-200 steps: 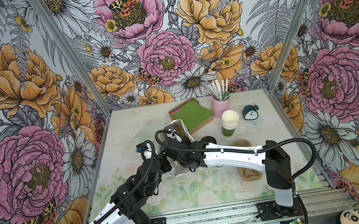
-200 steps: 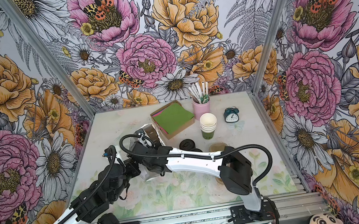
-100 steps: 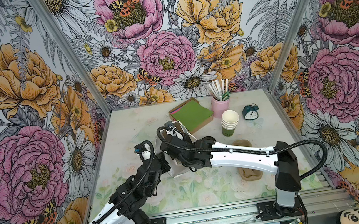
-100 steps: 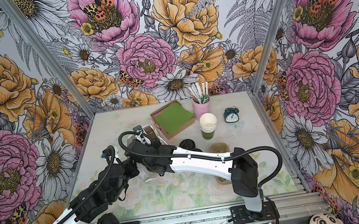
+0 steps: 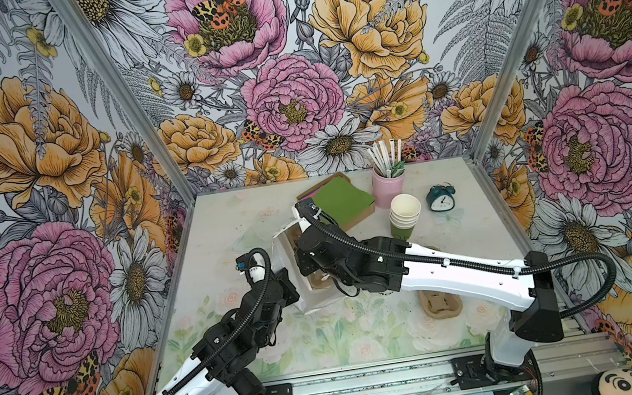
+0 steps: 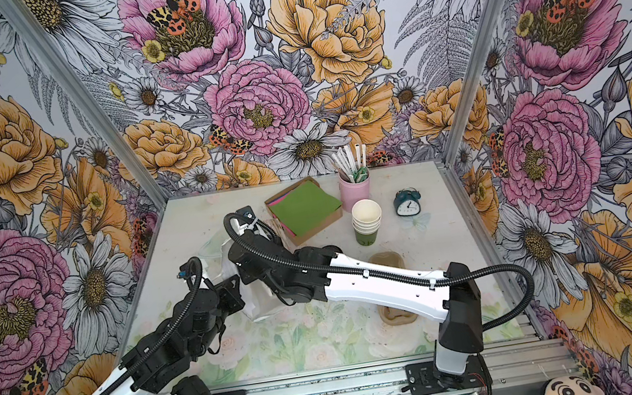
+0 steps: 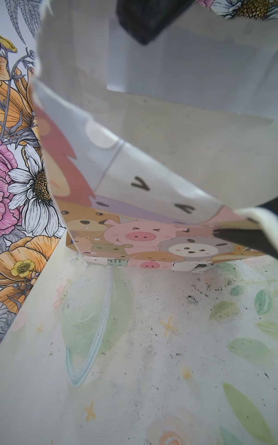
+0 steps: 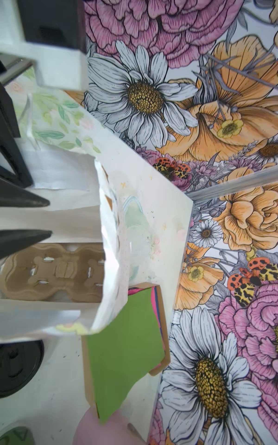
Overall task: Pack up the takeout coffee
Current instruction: 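Open the right gripper and lift it out of the bag, then move the right gripper over the lidded cups while the left releases the bag rim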
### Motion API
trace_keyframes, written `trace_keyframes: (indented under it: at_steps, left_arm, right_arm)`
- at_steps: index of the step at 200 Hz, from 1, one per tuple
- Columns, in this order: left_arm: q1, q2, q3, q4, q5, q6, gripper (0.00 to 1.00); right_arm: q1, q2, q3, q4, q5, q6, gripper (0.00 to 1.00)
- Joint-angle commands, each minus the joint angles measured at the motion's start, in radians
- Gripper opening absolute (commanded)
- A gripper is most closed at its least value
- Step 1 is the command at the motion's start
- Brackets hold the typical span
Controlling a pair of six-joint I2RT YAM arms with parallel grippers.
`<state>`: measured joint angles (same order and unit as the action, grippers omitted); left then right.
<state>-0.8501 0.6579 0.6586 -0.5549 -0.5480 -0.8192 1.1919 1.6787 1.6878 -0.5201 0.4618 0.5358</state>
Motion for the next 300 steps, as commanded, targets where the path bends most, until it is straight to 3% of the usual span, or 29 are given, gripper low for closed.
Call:
trace_keyframes:
  at_steps: [1, 52, 80, 125, 194, 259, 300]
  left_arm:
    - [0.009, 0.016, 0.021, -0.060, -0.004, -0.028, 0.00]
    - [0.017, 0.033, 0.052, -0.069, -0.008, -0.053, 0.00]
    - [0.022, 0.036, 0.066, -0.076, 0.000, -0.072, 0.00]
    - [0.046, 0.055, 0.146, -0.146, 0.029, -0.168, 0.00]
    - [0.094, 0.132, 0.372, -0.360, 0.061, -0.462, 0.00]
    - [0.158, 0.067, 0.296, -0.361, 0.170, -0.721, 0.00]
    - [0.155, 0.079, 0.285, -0.361, 0.202, -0.788, 0.00]
  right_arm:
    - [0.017, -0.099, 0.027, 0.075, -0.043, -0.058, 0.35]
    - [0.017, -0.269, -0.054, 0.073, 0.071, -0.166, 0.64]
    - [-0.030, -0.362, -0.150, 0.035, 0.087, -0.151, 0.77]
    - [-0.198, -0.400, -0.236, -0.163, -0.047, -0.067, 0.80]
    - [-0.352, -0.431, -0.360, -0.204, -0.154, -0.047, 0.80]
    - [-0.393, -0.421, -0.375, -0.213, -0.180, -0.070, 0.80]
    - [-0.443, -0.411, -0.378, -0.213, -0.205, -0.076, 0.80]
